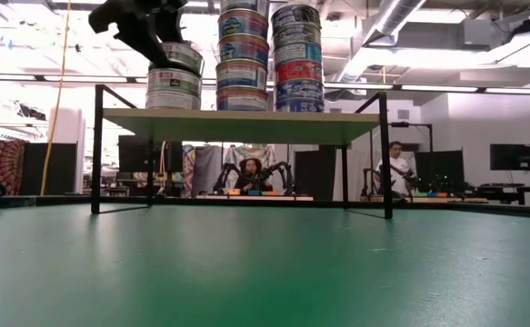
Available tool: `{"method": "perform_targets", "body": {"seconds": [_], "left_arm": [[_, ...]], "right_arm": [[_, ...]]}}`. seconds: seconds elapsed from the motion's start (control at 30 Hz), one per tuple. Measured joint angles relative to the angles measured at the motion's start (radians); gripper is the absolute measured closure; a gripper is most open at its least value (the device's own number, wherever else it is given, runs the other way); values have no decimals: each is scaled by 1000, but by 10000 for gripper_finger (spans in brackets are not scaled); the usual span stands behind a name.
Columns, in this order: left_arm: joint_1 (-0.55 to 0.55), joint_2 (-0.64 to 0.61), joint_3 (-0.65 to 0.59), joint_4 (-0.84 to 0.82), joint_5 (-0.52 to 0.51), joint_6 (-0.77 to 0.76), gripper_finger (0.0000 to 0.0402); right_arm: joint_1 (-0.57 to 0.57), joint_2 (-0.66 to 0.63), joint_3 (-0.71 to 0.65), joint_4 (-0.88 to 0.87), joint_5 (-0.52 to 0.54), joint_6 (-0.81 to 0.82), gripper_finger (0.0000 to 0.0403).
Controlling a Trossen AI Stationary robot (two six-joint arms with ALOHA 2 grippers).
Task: Stack canned seafood by type on shelf
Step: Stack the green and white tuna can on top of the green and white tuna cans, then return to Home Position
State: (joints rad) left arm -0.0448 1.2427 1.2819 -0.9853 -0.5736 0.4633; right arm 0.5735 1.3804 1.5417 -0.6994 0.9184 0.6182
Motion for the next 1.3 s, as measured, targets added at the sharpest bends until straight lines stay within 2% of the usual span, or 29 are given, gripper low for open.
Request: {"method": "perform_targets", "body": {"seconds": [0.2, 0.6, 0.7, 0.8, 0.93, 1.13, 1.3], "left_arm": [[0, 0, 4, -3, -26, -2, 134], [6, 0, 85, -53, 69, -69, 134], [2, 1, 138, -58, 128, -143, 134], [-17, -2, 183, -48, 215, -265, 134], [-55, 0, 190, -35, 295, -455, 134], [-185, -102, 97, 152, 305, -634, 154], [-277, -232, -76, 349, 288, -784, 175]], "right_arm": [[0, 0, 0, -4, 0, 0, 82], [0, 0, 0, -4, -1, -5, 82], [0, 0, 0, -4, -15, 3, 82], [0, 0, 0, -15, -82, 23, 83], [2, -21, -54, -74, -84, 95, 92], [34, -134, -236, 10, -76, 154, 109], [56, -242, -391, 115, -88, 148, 111]]}}
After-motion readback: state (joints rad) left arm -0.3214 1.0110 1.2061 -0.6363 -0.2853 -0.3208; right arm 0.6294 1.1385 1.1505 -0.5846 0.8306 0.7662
